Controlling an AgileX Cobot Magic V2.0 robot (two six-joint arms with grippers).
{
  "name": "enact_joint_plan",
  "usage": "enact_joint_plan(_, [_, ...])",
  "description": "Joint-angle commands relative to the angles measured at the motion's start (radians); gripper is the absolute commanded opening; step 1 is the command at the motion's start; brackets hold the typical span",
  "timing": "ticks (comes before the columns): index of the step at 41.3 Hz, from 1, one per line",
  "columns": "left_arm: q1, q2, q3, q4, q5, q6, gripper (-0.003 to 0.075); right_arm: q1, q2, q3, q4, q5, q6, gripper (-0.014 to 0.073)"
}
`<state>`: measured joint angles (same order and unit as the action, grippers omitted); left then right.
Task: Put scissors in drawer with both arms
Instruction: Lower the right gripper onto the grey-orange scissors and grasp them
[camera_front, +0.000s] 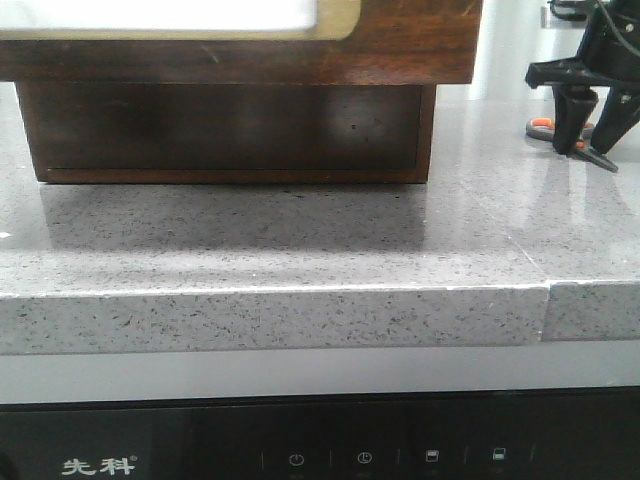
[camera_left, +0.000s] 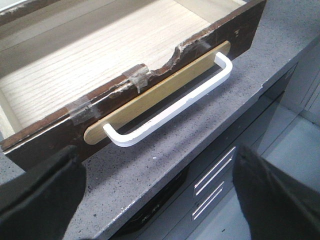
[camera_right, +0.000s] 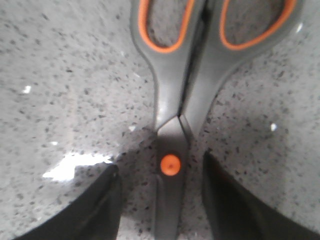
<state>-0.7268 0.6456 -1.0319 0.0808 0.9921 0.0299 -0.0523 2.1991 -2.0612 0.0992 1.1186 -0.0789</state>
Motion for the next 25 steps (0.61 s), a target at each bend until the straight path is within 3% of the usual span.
enact_joint_plan(1, [-0.006,0.011,-0.034,-0.003,-0.074,-0.009,0.0587,-0.006,-0.049,-0.033,0.006,-0.024,-0.006,0.0323])
enact_joint_plan(13, [-0.006,0.011,-0.034,-0.003,-0.074,-0.009,0.0587,-0.006,-0.039,-0.036,0.006,-0.021,-0.006,0.0073])
enact_joint_plan(25, [-0.006,0.011,-0.034,-0.003,-0.074,-0.009,0.0587,-0.006,-0.102,-0.04,0.006,-0.008,-0.007,0.0067])
